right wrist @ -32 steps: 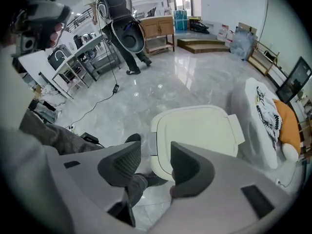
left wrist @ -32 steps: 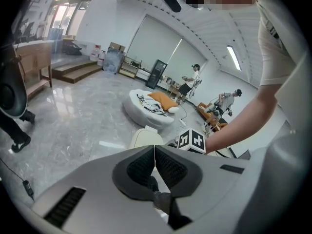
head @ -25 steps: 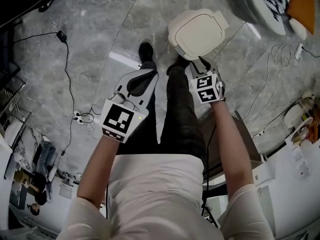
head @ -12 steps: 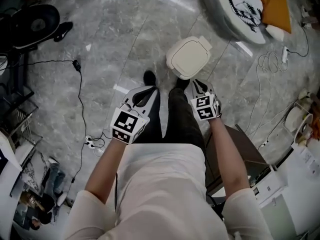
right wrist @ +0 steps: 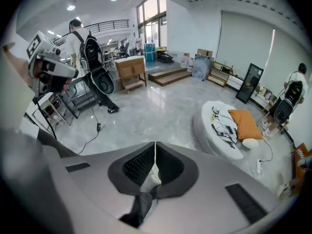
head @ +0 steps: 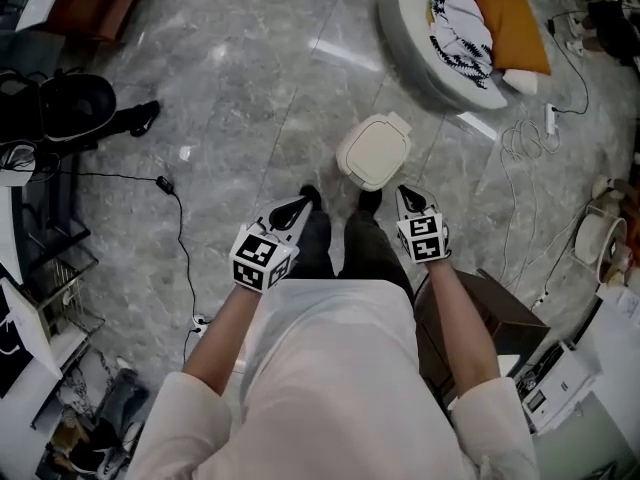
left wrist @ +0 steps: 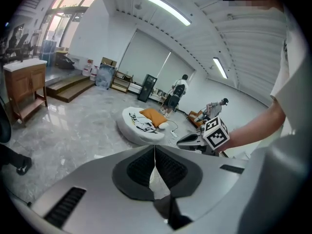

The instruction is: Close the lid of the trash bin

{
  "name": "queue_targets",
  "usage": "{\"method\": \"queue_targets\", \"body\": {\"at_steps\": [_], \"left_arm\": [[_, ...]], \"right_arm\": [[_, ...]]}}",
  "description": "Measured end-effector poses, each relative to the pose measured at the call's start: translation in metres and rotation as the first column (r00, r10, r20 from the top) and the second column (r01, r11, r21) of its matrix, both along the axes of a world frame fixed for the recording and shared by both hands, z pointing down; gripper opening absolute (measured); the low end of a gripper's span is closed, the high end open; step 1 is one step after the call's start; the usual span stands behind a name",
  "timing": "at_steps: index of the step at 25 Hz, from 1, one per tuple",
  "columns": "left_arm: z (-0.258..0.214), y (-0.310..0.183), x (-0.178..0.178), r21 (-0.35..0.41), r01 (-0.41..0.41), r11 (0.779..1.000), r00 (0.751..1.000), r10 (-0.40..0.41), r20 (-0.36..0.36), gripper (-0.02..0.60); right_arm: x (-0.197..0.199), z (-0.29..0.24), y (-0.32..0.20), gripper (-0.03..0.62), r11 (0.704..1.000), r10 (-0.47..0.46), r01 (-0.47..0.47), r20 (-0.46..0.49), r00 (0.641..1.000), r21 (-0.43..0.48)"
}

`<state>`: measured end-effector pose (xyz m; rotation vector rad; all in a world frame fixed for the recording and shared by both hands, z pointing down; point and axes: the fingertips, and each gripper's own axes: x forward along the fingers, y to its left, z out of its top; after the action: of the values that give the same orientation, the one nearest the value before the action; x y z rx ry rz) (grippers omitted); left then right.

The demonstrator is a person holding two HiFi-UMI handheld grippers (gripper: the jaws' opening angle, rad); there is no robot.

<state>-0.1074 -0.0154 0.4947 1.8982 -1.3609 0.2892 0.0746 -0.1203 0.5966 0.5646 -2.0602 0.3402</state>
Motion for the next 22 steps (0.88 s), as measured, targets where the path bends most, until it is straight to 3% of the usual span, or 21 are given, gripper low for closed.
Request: {"method": "queue_targets", "body": {"at_steps": [9, 22], "left_arm": [[-0.031, -0.008, -0.012, 0.05, -0.028, 0.998, 0.999, 0.027, 0.017, 0.018], [-0.075, -0.022, 0.04, 0.146, -0.044, 0.988, 0.996, 0.033, 0.077, 0.018]], "right_arm": [[0.02, -0.077, -0.005, 0.031, 0.986, 0.122, -0.133, 0.104, 0.987, 0.102], [0.082, -0.154, -0.002, 0.031, 0.958, 0.154, -0.204, 0.235, 0.96, 0.202]]}}
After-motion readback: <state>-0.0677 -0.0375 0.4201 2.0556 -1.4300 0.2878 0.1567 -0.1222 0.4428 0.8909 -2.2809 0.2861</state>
